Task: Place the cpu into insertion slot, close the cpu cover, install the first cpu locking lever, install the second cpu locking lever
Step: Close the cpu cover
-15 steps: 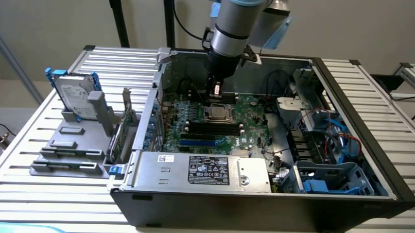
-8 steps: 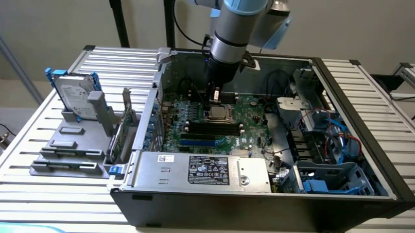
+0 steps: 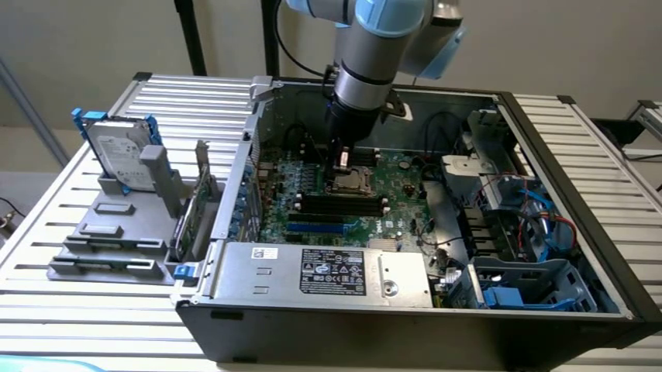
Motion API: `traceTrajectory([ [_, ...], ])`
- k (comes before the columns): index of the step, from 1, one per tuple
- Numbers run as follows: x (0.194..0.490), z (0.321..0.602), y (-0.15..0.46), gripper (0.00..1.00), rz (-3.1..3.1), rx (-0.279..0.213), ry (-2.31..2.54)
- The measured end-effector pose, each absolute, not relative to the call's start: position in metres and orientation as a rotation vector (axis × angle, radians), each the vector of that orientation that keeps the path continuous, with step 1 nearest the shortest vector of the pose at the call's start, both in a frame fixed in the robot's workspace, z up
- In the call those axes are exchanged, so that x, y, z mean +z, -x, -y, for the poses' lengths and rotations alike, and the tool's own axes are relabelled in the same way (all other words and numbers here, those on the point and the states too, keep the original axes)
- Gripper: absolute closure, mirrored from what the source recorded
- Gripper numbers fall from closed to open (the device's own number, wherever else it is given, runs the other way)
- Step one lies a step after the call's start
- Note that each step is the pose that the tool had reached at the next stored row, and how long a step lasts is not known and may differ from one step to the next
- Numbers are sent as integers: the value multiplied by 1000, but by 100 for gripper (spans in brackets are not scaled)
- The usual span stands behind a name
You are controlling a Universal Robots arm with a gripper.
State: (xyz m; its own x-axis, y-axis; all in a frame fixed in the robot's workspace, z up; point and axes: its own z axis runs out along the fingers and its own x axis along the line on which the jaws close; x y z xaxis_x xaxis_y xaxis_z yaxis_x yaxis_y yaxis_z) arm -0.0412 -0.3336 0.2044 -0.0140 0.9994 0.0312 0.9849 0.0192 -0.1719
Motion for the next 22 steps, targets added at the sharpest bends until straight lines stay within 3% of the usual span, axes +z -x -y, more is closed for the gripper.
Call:
traceTrajectory([
  [22,219,336,73,89,2124,172,2089],
])
